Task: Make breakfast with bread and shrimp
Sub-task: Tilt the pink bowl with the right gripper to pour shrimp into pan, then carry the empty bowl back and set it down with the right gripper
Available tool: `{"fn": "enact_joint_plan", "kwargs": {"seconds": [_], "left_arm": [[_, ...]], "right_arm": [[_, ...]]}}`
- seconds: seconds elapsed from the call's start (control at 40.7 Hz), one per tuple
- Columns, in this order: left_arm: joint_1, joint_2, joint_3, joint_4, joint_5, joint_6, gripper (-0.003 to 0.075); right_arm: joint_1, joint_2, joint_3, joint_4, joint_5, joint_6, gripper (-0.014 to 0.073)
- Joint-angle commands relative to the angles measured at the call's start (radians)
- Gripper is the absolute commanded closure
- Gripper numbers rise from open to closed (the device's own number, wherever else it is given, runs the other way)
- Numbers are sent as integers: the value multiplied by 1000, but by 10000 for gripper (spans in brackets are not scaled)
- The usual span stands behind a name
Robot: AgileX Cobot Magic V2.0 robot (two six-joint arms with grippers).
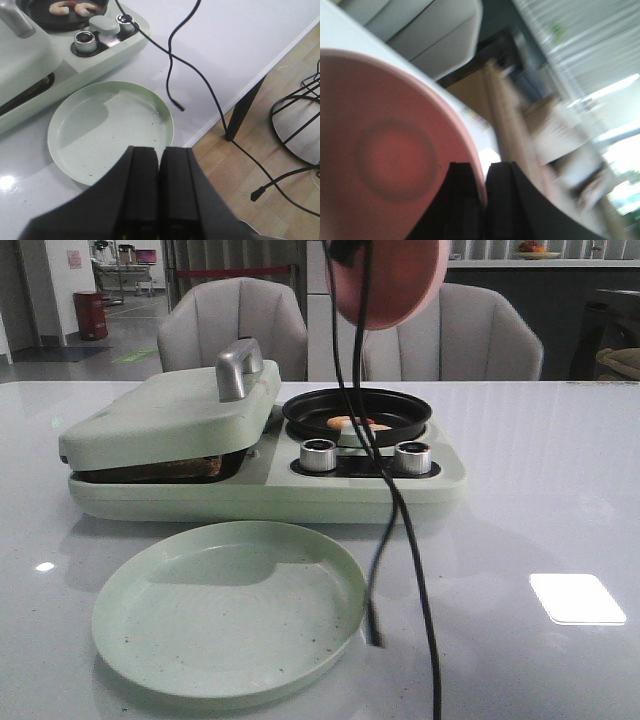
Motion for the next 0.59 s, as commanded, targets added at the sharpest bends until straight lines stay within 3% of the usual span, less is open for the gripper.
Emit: {"fn": "enact_joint_plan", "kwargs": {"seconds": [0.0,0.148,0.344,0.566], "left_arm": [[-7,0,-31,-1,-82,-5,619],[-7,0,-31,-1,-82,-5,619],[-7,0,-31,-1,-82,-5,619],[-7,0,-31,-1,-82,-5,619]], "right_arm": [[-53,-167,24,132,80,-3,545],[-182,-334,257,301,21,-3,545],[-432,-544,629,543,-202,-23,545],[-687,-636,840,1010,-368,-254,545]]}}
